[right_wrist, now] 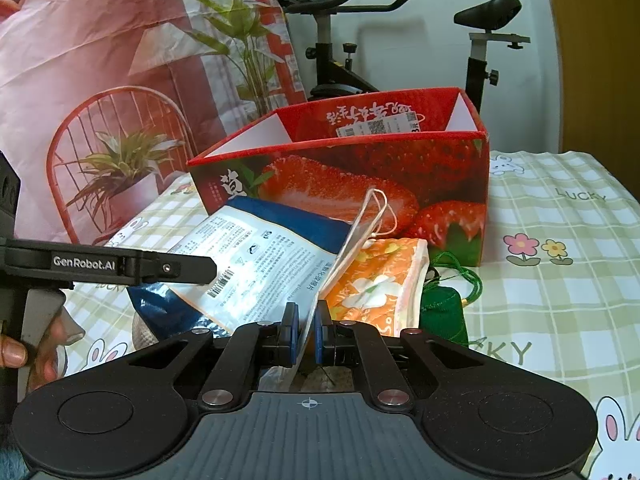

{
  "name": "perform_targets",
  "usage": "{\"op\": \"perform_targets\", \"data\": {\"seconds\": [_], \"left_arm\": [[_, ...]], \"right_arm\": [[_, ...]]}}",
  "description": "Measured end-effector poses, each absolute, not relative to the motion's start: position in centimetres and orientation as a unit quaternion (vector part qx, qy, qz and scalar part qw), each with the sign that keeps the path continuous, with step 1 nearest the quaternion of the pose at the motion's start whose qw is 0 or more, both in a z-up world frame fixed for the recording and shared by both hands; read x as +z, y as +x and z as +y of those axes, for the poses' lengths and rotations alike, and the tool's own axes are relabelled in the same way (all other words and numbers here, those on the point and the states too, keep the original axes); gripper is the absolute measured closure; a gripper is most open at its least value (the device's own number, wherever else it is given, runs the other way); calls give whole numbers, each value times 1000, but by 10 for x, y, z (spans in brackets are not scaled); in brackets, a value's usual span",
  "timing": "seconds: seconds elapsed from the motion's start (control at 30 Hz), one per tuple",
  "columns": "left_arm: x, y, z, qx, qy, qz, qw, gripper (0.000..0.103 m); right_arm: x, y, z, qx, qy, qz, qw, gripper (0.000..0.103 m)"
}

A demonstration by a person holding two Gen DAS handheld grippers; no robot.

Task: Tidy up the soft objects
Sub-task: 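Carry the blue zip bag with the right gripper over the red box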

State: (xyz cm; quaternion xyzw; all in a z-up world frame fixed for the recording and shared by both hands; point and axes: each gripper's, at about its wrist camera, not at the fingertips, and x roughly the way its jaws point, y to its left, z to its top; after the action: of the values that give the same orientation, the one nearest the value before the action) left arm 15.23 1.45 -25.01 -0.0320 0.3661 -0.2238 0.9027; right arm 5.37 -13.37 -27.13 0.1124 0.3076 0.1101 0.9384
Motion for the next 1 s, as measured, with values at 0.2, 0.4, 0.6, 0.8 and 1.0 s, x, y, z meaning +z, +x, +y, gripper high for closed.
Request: {"op": "perform_targets", "data": {"seconds": [0.2,0.4,0.6,0.8,1.0], "left_arm": [[-247,147,8,-231,-9,375,897,47],[-241,142,14,-242,-28,369,897,61],[-224,135,22,-243,-53,339,907,63],[-200,130,28,-244,-68,301,919,63],[-181,136,34,-242,-77,274,928,63]], "right_arm": [[-270,54,-132,113,110,307,939,95],[-258,50,-128,123,95,290,944,95],[-238,48,-123,131,79,269,951,95],[-208,50,-117,140,55,240,959,96],[-180,62,-114,155,36,220,962,96]]}}
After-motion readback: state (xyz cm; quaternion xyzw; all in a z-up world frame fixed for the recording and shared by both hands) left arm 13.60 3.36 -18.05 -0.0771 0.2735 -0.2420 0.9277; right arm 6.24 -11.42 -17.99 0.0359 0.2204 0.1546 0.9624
